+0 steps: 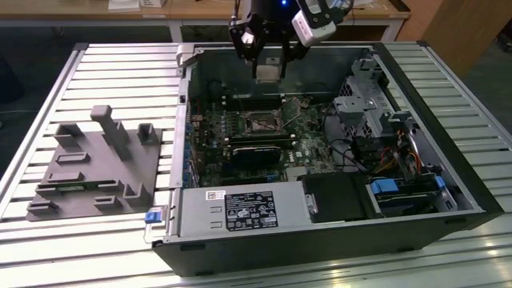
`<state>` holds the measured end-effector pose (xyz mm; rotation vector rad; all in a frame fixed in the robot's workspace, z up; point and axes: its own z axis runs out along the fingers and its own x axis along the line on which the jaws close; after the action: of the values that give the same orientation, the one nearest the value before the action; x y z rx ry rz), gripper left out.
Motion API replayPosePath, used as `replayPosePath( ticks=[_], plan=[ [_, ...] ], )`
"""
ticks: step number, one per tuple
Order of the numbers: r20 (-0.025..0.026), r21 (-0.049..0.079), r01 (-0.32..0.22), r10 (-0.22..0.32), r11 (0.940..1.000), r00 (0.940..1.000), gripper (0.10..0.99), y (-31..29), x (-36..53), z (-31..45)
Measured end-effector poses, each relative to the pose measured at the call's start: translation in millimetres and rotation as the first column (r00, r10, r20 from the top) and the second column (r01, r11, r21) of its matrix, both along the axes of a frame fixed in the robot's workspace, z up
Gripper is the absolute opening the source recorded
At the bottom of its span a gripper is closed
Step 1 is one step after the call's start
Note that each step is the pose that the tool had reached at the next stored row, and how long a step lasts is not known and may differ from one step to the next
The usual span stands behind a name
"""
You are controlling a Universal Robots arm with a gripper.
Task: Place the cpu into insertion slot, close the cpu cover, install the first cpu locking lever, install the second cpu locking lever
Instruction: 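Place the cpu into insertion slot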
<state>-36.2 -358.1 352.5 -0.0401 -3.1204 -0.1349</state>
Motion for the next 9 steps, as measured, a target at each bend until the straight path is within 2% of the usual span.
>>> replayPosePath(
  ticks=[4,9],
  plan=[
    [0.002,0.0,0.0,0.0,1.0,1.0,0.541,0.0,0.0,-3.0],
    [0.0103,0.0,0.0,0.0,1.0,0.9999,0.541,0.0,0.0,-10.5]
  ],
)
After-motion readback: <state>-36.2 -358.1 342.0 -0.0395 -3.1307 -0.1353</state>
